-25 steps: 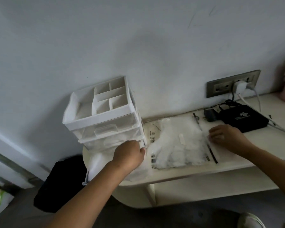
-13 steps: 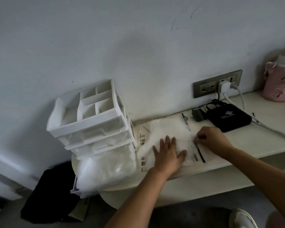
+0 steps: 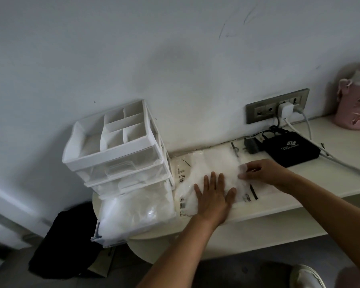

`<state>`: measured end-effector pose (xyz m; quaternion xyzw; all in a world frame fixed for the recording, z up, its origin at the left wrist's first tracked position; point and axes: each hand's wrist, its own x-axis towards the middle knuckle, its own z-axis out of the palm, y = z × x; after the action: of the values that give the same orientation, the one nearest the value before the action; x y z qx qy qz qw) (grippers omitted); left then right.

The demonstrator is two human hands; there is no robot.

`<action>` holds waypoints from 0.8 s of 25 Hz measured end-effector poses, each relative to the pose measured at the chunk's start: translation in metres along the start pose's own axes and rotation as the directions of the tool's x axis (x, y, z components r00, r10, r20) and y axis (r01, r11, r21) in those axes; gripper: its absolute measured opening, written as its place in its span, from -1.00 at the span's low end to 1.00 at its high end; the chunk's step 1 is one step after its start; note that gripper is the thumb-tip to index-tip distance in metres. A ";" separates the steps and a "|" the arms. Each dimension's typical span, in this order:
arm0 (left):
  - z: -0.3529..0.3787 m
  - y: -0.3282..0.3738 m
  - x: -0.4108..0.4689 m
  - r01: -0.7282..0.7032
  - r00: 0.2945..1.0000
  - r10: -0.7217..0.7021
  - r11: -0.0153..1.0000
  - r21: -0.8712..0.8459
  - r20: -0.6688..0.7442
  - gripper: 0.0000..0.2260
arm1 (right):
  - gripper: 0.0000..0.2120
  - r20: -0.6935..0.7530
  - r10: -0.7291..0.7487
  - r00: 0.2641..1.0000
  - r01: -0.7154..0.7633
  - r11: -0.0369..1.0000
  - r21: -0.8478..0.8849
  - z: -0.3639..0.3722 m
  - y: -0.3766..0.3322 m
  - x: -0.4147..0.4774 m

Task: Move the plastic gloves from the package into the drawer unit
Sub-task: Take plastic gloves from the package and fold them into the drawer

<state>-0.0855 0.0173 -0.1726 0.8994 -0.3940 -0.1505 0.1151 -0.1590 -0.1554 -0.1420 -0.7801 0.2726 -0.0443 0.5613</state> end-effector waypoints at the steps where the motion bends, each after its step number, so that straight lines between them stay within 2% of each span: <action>1: 0.000 0.000 0.000 -0.001 1.000 0.001 1.000 0.003 -0.004 -0.44 | -0.75 -0.075 0.014 0.997 -0.012 0.999 0.030 0.003 0.000 0.000; 3: 0.001 0.000 0.000 -0.003 1.000 0.003 1.000 0.007 -0.011 -0.43 | -0.83 -0.203 0.050 0.978 -0.037 0.997 0.069 0.009 -0.001 -0.001; 5: 0.002 0.000 0.001 -0.004 1.000 0.004 1.000 0.001 -0.007 -0.42 | -0.84 -0.256 0.055 0.965 -0.031 0.995 0.097 0.012 -0.004 -0.001; 8: 0.001 0.000 0.002 0.017 1.000 -0.016 0.999 -0.040 0.006 -0.38 | -0.91 -0.320 0.018 0.947 0.056 0.973 0.222 0.007 -0.026 -0.005; 10: -0.001 0.001 0.001 0.027 1.000 -0.027 0.997 -0.075 0.007 -0.32 | -0.87 -0.344 -0.031 0.938 0.152 0.932 0.330 0.000 -0.049 -0.011; 13: -0.006 0.004 -0.001 0.038 0.999 -0.037 0.997 -0.064 0.015 -0.05 | -0.84 -0.332 -0.156 0.930 0.279 0.888 0.366 -0.012 -0.081 -0.026; 15: -0.012 0.002 0.001 0.050 0.999 -0.047 0.991 -0.120 0.025 -0.11 | -0.73 -0.258 -0.236 0.937 0.332 0.833 0.443 -0.023 -0.098 -0.035; 16: -0.021 0.005 0.001 0.050 0.999 -0.050 0.971 -0.234 0.006 -0.21 | -0.69 -0.204 -0.275 0.939 0.342 0.800 0.494 -0.029 -0.106 -0.041; 17: -0.033 0.007 0.000 0.048 0.997 -0.065 0.910 -0.411 -0.029 -0.32 | -0.67 -0.137 -0.312 0.940 0.336 0.775 0.535 -0.034 -0.113 -0.046; 18: -0.047 0.008 -0.003 0.034 0.994 -0.089 0.779 -0.626 -0.057 -0.38 | -0.66 -0.056 -0.349 0.935 0.319 0.762 0.564 -0.039 -0.120 -0.052; 19: -0.062 0.007 -0.007 0.006 0.994 -0.089 0.574 -0.819 -0.055 -0.39 | -0.65 0.032 -0.380 0.924 0.293 0.762 0.577 -0.041 -0.125 -0.057; 20: -0.077 0.002 -0.010 -0.034 0.998 -0.028 0.376 -0.926 -0.048 -0.32 | -0.65 0.115 -0.397 0.911 0.262 0.770 0.581 -0.042 -0.129 -0.061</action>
<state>-0.0657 0.0303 -0.0984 0.6848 -0.2408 -0.3198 0.6089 -0.1781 -0.1332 0.0044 -0.6193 0.0389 -0.1287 0.7735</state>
